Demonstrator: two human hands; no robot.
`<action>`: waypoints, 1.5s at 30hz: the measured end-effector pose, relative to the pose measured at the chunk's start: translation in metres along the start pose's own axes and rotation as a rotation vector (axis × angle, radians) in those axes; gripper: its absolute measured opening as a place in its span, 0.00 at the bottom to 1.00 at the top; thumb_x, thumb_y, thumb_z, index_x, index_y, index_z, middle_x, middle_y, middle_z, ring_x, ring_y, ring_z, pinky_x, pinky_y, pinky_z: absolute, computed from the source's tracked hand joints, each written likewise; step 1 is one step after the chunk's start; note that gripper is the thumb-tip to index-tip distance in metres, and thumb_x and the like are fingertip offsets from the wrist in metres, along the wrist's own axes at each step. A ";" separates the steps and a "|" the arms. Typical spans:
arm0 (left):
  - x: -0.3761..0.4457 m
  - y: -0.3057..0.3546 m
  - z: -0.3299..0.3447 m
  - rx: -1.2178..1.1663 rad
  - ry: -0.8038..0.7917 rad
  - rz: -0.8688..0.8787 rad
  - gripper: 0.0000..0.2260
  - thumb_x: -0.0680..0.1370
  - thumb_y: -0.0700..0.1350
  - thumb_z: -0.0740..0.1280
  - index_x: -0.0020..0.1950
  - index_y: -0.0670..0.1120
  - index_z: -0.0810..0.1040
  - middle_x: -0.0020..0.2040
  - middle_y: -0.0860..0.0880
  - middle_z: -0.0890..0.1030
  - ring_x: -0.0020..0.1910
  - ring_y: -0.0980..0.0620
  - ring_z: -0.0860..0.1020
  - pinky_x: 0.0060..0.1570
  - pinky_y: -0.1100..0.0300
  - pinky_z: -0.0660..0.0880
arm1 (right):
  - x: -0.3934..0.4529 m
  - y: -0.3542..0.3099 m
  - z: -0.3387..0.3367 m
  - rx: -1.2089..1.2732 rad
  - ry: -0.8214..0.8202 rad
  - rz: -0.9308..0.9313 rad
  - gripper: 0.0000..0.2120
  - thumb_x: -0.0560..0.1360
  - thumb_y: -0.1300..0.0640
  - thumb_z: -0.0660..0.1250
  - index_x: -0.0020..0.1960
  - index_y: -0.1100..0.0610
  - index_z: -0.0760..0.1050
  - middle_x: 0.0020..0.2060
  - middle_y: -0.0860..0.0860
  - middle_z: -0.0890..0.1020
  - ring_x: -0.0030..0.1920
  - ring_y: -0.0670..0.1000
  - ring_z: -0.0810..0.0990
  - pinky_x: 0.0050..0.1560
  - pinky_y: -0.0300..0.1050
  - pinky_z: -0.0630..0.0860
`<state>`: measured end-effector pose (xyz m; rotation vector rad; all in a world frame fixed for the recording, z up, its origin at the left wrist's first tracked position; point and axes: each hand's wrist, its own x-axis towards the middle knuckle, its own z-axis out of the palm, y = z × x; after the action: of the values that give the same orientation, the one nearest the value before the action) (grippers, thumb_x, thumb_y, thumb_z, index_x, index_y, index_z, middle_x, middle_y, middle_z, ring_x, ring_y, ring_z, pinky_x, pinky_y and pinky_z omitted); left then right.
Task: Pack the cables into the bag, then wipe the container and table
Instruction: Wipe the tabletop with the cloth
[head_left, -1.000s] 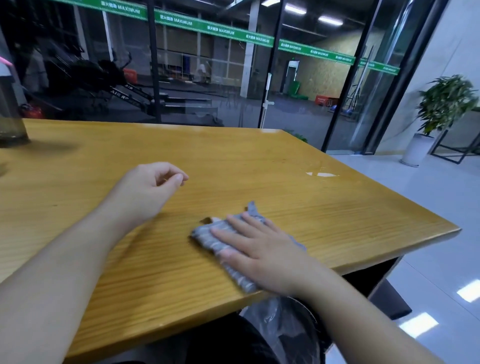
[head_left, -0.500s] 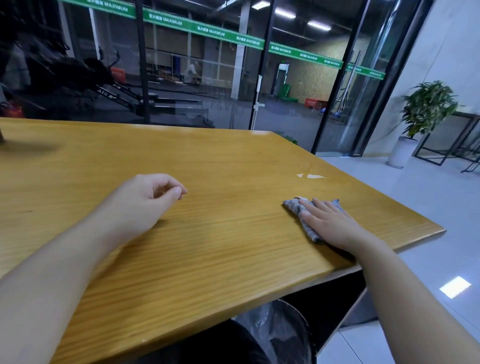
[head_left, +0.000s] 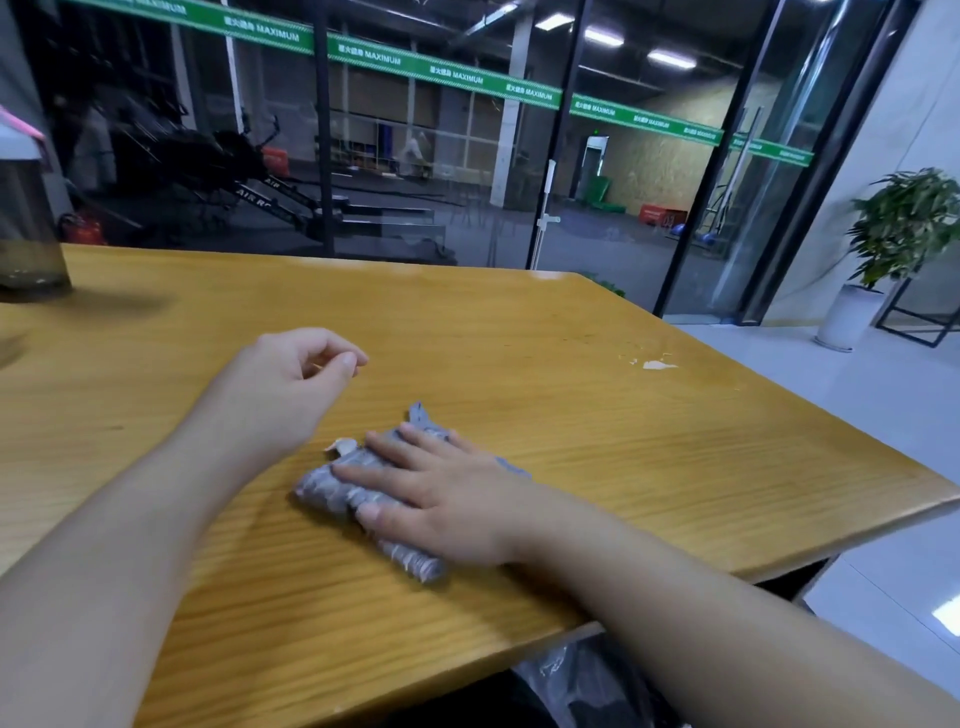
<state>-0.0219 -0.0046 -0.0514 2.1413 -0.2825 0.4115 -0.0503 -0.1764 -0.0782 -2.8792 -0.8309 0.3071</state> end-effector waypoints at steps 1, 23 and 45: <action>0.000 -0.002 -0.002 -0.003 0.003 -0.011 0.10 0.78 0.44 0.63 0.41 0.57 0.78 0.41 0.55 0.82 0.45 0.51 0.79 0.46 0.57 0.73 | 0.010 0.014 -0.004 0.005 0.000 0.039 0.23 0.81 0.39 0.46 0.75 0.36 0.48 0.77 0.43 0.46 0.77 0.46 0.40 0.75 0.52 0.39; 0.020 -0.019 -0.014 0.148 0.055 -0.145 0.07 0.78 0.49 0.61 0.43 0.56 0.78 0.39 0.56 0.79 0.39 0.50 0.77 0.39 0.56 0.74 | 0.140 0.178 -0.049 -0.014 0.111 0.607 0.26 0.80 0.40 0.39 0.77 0.42 0.45 0.78 0.47 0.46 0.77 0.54 0.43 0.73 0.60 0.43; 0.031 -0.049 -0.020 0.122 0.090 -0.229 0.06 0.77 0.50 0.62 0.46 0.58 0.78 0.43 0.58 0.79 0.42 0.56 0.77 0.40 0.63 0.70 | 0.140 0.156 -0.046 -0.038 0.072 0.190 0.23 0.82 0.42 0.42 0.76 0.40 0.45 0.77 0.44 0.47 0.77 0.46 0.43 0.76 0.50 0.42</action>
<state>0.0202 0.0380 -0.0651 2.2364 0.0408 0.3984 0.1556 -0.2352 -0.0835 -2.9904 -0.5578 0.2071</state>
